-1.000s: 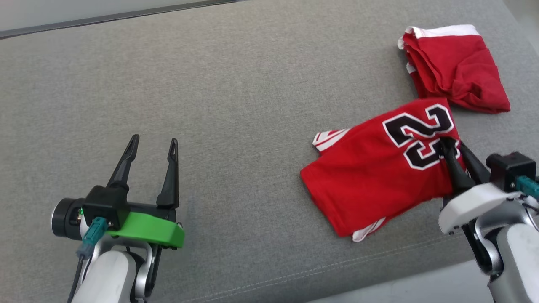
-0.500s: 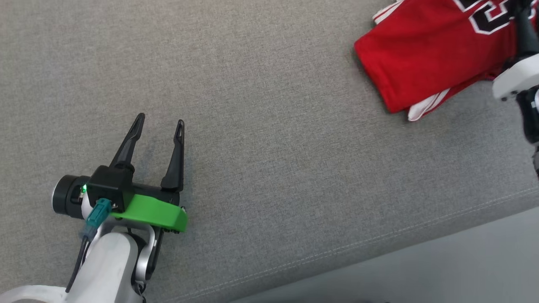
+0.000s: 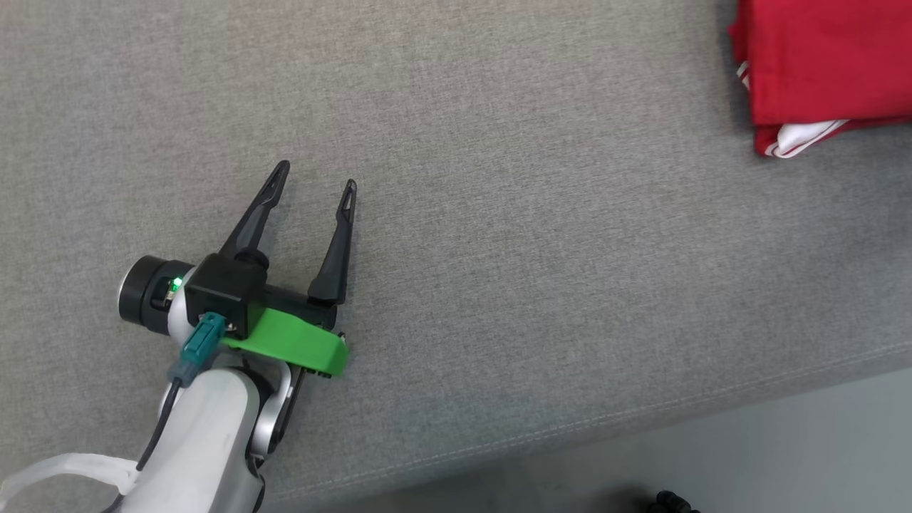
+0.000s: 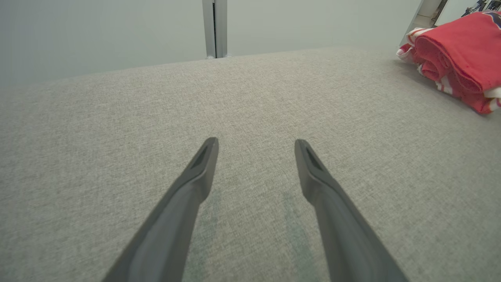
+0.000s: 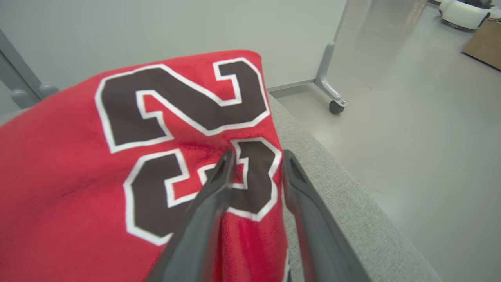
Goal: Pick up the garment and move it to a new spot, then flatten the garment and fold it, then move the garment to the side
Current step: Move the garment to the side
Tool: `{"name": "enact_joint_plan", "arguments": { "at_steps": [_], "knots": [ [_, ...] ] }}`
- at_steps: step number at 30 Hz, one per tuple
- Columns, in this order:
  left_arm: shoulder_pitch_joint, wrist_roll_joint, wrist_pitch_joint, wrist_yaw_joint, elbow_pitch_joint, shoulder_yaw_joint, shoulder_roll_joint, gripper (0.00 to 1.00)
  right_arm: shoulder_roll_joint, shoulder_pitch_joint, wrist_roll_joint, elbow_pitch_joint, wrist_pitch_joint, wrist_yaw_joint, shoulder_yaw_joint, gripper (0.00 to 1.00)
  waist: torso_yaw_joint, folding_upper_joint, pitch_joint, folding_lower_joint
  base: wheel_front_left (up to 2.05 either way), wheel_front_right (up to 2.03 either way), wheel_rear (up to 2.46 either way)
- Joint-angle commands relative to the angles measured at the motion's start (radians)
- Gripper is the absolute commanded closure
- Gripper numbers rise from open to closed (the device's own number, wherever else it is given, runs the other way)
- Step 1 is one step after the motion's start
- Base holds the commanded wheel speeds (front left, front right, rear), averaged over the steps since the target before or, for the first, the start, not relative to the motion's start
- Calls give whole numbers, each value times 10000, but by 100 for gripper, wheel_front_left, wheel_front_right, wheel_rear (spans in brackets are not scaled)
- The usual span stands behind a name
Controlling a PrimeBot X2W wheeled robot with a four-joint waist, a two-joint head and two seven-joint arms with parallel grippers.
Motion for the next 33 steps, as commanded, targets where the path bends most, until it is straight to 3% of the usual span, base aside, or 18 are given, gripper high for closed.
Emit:
{"name": "enact_joint_plan", "arguments": {
  "at_steps": [1, 7, 11, 18, 25, 33],
  "knots": [
    [-199, 61, -38, -49, -4, -42, -33, 0, -29, -179, -69, 240, -134, -14, -89, 0, 229, -1, 203, -1, 0, 0, 0],
    [-323, 42, -54, -46, 66, -104, -6, 0, 28, -348, -250, 1017, -567, -16, -240, 0, 255, -1, 174, -1, 0, 0, 0],
    [-262, -81, -145, 19, 176, -37, -9, 0, 16, -70, -275, 662, -689, -16, -133, 0, 296, -1, -123, -1, 0, 0, 0],
    [216, -363, -465, 317, 333, 331, 10, 0, 287, 1301, -710, -2422, -686, -16, -297, 0, 386, -1, -1043, -1, 0, 0, 0],
    [771, -642, -707, 637, 282, 862, 172, 0, 1316, 3253, -1212, -5458, -690, -14, -30, 0, 656, -1, -2023, -1, 0, 0, 0],
    [1444, -830, -853, 986, 86, 1294, 252, 0, 2341, 5186, -1724, -7400, -691, -16, 583, 0, 1099, -1, -2910, -1, 0, 0, 0]
  ]
}}
